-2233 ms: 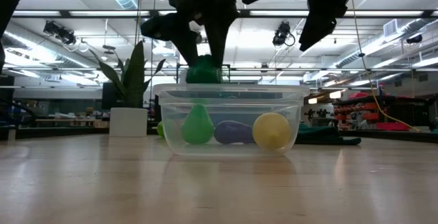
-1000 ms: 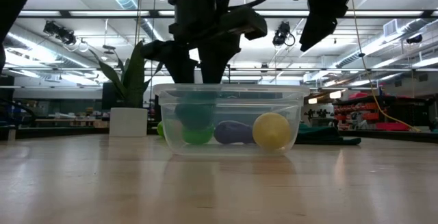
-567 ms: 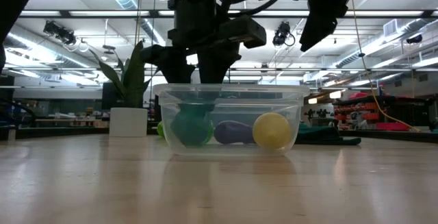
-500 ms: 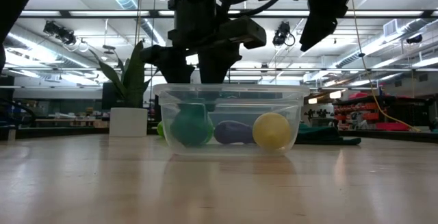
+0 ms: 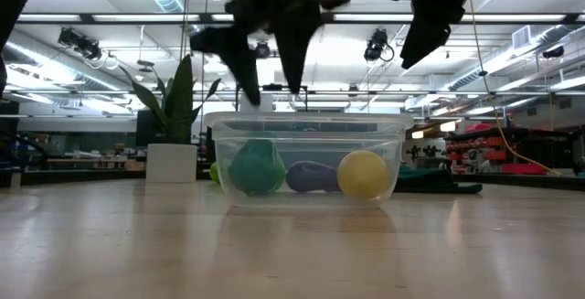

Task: Pick and placing Produce into tupperware
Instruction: Put the red tomato into the transparent container

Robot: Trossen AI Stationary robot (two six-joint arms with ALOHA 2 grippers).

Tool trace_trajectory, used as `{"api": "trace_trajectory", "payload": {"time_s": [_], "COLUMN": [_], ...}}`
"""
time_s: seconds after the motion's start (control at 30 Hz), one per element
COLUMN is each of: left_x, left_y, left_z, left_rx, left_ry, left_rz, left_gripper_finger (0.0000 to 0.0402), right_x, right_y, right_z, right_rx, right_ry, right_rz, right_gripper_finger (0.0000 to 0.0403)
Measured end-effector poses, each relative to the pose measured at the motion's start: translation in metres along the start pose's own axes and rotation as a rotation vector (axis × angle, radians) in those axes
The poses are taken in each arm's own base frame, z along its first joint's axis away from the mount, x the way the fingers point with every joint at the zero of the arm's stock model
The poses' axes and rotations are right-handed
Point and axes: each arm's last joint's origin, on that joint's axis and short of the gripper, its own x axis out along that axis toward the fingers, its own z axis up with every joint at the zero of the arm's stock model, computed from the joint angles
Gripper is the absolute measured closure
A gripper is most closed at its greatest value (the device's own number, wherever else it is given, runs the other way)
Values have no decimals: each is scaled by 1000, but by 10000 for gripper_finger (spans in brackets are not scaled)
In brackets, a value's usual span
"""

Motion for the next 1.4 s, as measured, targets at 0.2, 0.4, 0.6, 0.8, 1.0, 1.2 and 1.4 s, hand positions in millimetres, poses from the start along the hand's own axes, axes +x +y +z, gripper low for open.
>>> {"api": "trace_trajectory", "payload": {"time_s": [0.2,0.4,0.6,0.8,1.0,1.2,1.4], "left_x": [-52,-107,-126,-127,-127,-130,-117], "left_y": [17,42,77,84,83,86,91], "left_z": [12,11,-1,-3,-3,-3,-3], "left_rx": [-55,-129,-137,-111,-109,-92,-110], "left_ry": [-179,-355,-326,-300,-303,-296,-306], "left_rz": [-52,-75,138,205,194,188,140], "left_gripper_finger": [158,168,173,173,173,193,232], "right_x": [0,0,2,20,45,61,62], "right_y": [0,0,2,7,13,15,9], "right_z": [0,0,7,16,20,26,28], "right_rx": [4,30,38,37,23,16,37], "right_ry": [0,-4,-60,-66,-23,-35,-39], "right_rz": [0,1,26,68,82,116,116], "right_gripper_finger": [225,225,225,225,225,225,225]}}
